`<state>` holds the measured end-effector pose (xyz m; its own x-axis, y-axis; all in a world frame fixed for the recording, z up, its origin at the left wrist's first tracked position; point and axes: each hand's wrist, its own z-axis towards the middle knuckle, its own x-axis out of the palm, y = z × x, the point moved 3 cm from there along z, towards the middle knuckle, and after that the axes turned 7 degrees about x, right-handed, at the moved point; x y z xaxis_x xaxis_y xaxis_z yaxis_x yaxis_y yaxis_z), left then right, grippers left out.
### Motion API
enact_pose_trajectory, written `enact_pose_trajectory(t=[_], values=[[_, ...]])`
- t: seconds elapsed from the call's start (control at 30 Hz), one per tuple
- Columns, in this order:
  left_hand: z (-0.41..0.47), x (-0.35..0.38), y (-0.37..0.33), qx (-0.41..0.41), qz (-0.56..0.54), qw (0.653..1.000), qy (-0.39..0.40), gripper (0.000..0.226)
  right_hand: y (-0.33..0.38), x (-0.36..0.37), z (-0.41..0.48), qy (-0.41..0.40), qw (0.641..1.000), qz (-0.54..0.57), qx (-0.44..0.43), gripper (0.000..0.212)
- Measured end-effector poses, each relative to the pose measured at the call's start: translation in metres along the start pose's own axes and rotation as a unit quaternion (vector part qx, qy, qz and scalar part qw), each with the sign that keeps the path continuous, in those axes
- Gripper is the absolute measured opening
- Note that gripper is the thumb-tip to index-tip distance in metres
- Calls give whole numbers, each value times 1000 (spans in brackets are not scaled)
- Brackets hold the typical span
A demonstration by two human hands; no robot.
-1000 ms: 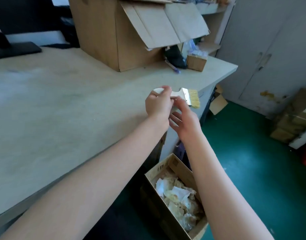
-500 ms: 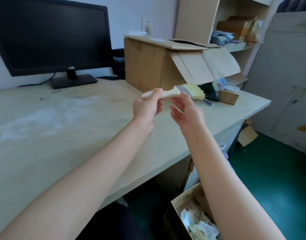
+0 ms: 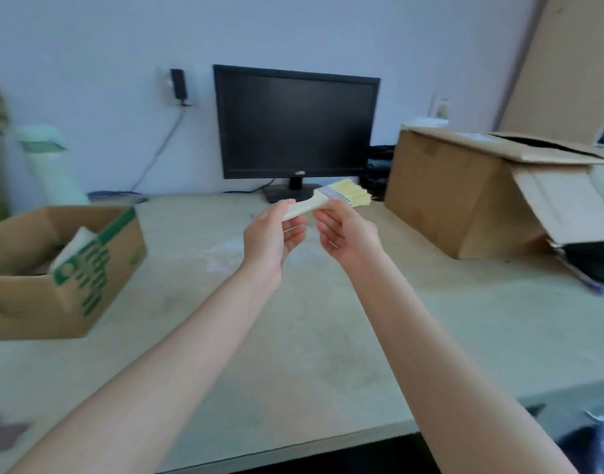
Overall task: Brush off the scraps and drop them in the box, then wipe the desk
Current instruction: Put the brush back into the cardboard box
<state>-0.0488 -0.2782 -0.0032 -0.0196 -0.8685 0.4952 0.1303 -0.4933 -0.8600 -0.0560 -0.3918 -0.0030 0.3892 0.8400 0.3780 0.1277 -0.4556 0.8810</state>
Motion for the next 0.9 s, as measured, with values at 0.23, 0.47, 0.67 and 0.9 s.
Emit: enact_pose_trajectory(t=[0.23, 0.47, 0.67, 0.9], values=[[16, -77, -44, 47, 22, 995, -88, 12, -36, 90, 6, 114, 991, -25, 61, 11], [25, -141, -88, 59, 87, 985, -134, 10, -63, 167, 5, 186, 974, -106, 81, 12], [34, -196, -128, 26, 250, 960, -126, 12, -79, 229, 3, 244, 955, -142, 96, 18], [57, -246, -166, 54, 522, 840, -139, 10, -103, 295, 6, 252, 939, -211, 96, 26]])
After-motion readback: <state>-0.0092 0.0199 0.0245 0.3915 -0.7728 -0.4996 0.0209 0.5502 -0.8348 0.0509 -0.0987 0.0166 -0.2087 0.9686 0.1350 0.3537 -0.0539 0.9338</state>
